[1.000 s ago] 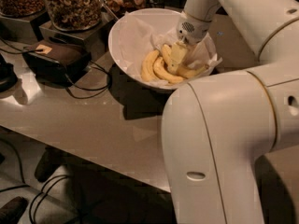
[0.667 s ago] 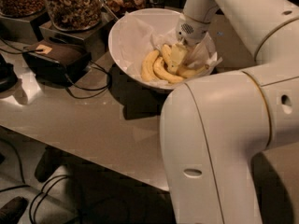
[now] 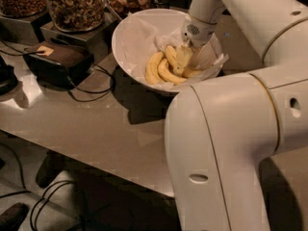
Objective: Pick banana from white bowl
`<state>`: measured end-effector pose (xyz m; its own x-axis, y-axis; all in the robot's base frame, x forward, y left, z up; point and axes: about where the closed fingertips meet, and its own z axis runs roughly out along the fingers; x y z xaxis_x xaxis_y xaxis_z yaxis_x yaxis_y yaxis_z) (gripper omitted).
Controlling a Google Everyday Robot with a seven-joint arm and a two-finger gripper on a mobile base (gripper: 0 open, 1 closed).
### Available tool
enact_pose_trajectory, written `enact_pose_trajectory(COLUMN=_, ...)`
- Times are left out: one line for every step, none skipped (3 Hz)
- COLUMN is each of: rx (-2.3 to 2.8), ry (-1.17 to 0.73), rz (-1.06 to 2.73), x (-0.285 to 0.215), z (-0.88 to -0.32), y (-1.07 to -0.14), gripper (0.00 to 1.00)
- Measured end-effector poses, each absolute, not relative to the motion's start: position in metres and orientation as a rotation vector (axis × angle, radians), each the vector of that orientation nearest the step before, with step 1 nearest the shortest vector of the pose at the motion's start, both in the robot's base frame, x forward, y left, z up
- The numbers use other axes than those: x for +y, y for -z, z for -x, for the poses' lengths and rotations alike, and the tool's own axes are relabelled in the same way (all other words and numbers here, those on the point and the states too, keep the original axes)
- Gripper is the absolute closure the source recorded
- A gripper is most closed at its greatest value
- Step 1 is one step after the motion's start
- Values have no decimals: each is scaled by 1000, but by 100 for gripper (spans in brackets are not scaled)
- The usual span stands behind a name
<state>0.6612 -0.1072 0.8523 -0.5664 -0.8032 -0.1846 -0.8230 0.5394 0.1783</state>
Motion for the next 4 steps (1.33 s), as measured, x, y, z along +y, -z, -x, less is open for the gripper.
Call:
enact_pose_trajectory(rx=2685, ry=-377, rz=1421, x=-107, z=-661, y=-852, gripper=100)
enact_pose_trajectory(rx=2685, ry=-377, rz=1421, x=-107, z=-661, y=-852, gripper=100)
enact_pose_trajectory(rx=2657, ry=-346, rz=1408, x=-107, z=-663, y=-860, gripper=100)
enact_pose_trajectory(rx=2624, ry=-231, rz=1428, x=-107, z=-650, y=-889, gripper=100)
